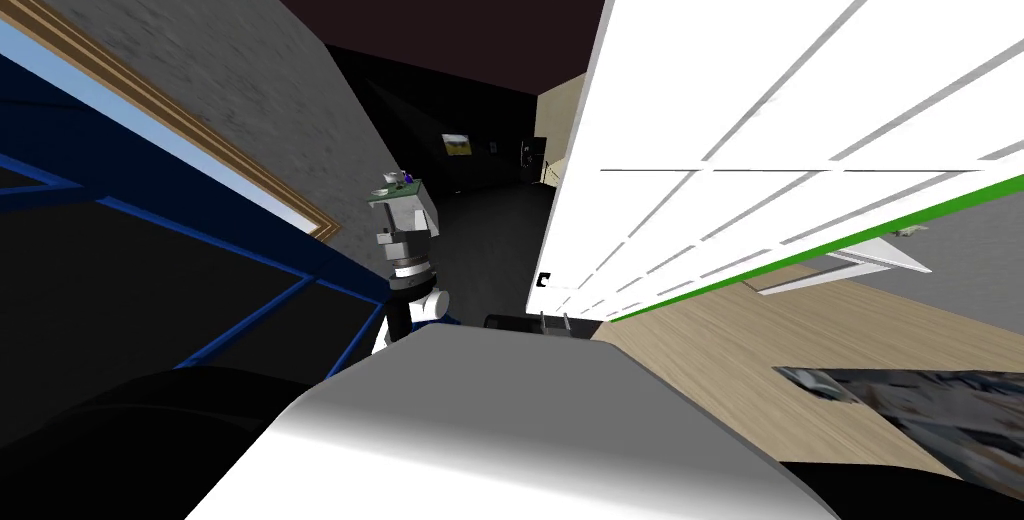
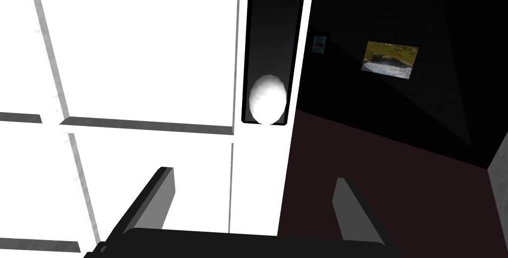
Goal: Push the door open
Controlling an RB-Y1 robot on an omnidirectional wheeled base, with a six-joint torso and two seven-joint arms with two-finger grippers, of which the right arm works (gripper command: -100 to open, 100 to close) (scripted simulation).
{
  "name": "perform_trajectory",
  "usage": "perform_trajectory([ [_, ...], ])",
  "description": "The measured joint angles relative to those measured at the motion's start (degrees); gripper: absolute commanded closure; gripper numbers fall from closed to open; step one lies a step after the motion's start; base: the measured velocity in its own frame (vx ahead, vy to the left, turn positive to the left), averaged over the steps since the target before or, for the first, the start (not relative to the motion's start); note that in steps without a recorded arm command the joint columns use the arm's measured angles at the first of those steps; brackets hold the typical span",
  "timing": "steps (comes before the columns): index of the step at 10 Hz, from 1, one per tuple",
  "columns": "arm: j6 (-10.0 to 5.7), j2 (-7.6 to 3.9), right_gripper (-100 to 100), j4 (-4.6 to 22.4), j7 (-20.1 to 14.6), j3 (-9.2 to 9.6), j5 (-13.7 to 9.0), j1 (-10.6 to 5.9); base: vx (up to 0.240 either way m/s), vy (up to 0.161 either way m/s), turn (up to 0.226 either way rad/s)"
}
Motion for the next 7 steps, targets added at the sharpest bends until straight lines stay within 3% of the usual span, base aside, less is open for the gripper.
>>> perform_trajectory([
  [1,-0.22,0.10,-100,0.00,0.19,0.10,-0.08,0.14,0.111,-0.013,0.019],
  [4,0.71,-2.00,-100,-0.30,0.26,-0.28,-0.14,-0.51,0.210,0.000,0.011],
  [7,1.71,-1.31,-100,-0.68,0.37,-0.64,-0.19,-1.18,0.189,0.030,0.019],
])
